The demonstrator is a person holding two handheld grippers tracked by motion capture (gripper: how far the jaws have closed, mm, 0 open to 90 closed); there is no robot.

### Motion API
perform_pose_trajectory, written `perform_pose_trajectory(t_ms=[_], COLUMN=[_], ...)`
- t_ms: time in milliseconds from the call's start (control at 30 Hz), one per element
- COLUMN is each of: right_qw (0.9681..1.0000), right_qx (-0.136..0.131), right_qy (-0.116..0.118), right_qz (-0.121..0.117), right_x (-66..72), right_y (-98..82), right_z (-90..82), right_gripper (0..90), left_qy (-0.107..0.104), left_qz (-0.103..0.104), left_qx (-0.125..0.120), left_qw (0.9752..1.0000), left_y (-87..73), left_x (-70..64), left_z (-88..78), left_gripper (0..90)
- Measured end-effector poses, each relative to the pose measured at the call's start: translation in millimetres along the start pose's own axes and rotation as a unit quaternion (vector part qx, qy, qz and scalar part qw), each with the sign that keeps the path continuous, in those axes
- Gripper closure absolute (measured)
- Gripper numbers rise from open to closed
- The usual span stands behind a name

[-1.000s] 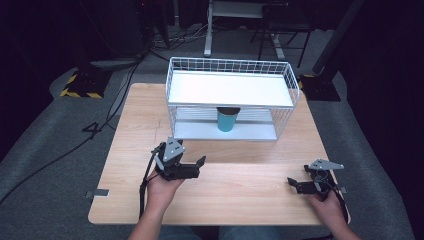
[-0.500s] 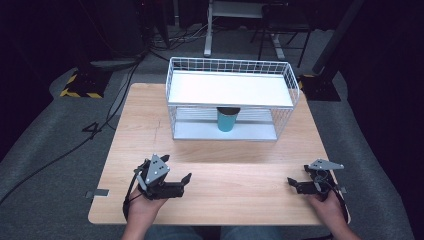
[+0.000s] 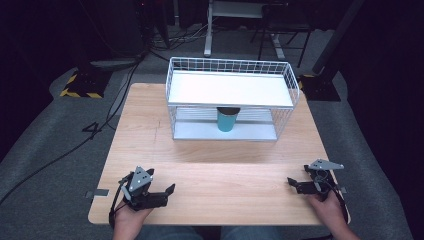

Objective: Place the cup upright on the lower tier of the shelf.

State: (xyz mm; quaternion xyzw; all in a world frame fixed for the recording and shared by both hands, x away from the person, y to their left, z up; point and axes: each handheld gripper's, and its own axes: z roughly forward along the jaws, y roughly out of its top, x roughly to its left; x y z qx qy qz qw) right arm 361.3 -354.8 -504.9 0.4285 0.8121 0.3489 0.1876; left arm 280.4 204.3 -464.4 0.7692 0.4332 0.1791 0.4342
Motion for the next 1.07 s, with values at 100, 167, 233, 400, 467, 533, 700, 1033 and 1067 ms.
perform_pose_trajectory(t_ms=[100,167,233,400,467,533,700,1033,1067], right_qw=[1.0000,1.0000,1.0000,1.0000,1.0000,1.0000,1.0000,1.0000,1.0000], right_qx=[0.000,0.000,0.000,0.000,0.000,0.000,0.000,0.000,0.000], right_qy=[0.001,0.001,0.001,0.001,0.001,0.001,0.001,0.001,0.001], right_qz=[0.000,0.000,0.000,0.000,0.000,0.000,0.000,0.000,0.000], right_x=[-0.1,-0.1,-0.1,-0.1,-0.1,-0.1,0.0,0.0,0.0], right_y=[0.0,0.0,0.0,0.0,0.0,0.1,0.3,0.3,0.3], right_z=[-0.1,-0.1,0.0,-0.1,0.0,0.0,0.2,0.2,0.2], right_gripper=[9.1,9.1,9.1,9.1,9.1,9.1,9.2,9.2,9.2], left_qy=[0.003,0.006,0.011,0.023,0.023,0.024,0.034,0.044,0.041], left_qz=[-0.008,-0.012,-0.011,-0.011,-0.006,-0.002,0.006,0.013,0.018], left_qx=[0.009,0.018,0.031,0.057,0.084,0.090,0.111,0.105,0.108], left_qw=[0.9999,0.9997,0.9994,0.9981,0.9962,0.9956,0.9932,0.9934,0.9931], left_y=[-7.0,-11.0,-14.5,-19.0,-21.1,-21.4,-24.2,-25.1,-24.5], left_x=[4.7,7.1,10.5,15.1,18.9,20.3,22.7,23.5,25.2], left_z=[2.9,4.8,6.9,10.3,14.5,15.6,23.6,31.5,31.2], left_gripper=[10.6,10.7,11.3,12.0,13.8,13.9,13.8,11.8,11.8])
